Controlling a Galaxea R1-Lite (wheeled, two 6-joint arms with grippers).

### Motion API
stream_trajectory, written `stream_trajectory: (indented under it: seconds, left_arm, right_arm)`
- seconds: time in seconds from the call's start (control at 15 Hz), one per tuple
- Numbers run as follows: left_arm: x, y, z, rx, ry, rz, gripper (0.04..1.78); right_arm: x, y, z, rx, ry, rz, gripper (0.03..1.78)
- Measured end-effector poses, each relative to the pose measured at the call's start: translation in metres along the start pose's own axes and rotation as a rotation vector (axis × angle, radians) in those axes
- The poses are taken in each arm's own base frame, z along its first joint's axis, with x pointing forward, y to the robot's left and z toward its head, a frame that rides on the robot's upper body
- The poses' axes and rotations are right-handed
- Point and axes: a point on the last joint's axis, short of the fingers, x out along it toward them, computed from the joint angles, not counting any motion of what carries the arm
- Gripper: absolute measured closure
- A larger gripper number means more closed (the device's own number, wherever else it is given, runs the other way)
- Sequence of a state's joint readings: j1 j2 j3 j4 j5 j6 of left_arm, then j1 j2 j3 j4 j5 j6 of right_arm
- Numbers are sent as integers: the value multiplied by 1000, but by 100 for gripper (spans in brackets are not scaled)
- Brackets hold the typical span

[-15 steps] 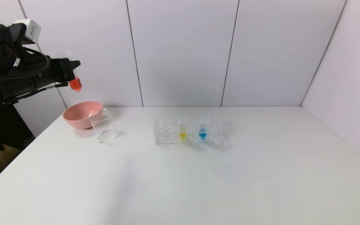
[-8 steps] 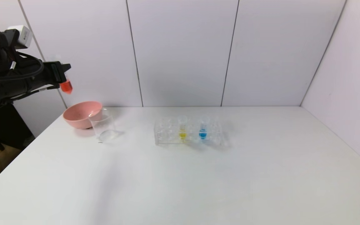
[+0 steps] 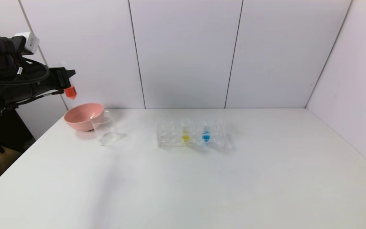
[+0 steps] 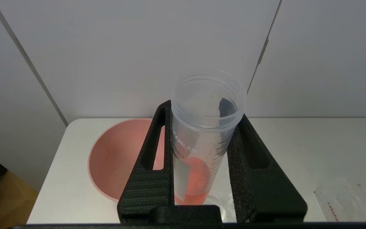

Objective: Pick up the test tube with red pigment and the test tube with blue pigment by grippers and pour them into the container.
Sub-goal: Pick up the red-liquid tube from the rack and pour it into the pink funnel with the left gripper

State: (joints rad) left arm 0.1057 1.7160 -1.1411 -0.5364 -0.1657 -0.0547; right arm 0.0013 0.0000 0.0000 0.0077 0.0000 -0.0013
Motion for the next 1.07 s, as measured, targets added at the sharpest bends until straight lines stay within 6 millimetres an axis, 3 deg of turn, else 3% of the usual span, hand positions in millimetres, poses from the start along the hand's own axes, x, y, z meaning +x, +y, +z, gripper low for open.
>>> stream_trajectory:
  seconds: [0.8,1.07]
  left_arm:
    - [5,4,-8,1,20,14,132]
    - [5,6,-6,76,-29,13,132]
  right_arm:
    - [0,0,0,0,0,0,4]
    - [0,0,0,0,0,0,4]
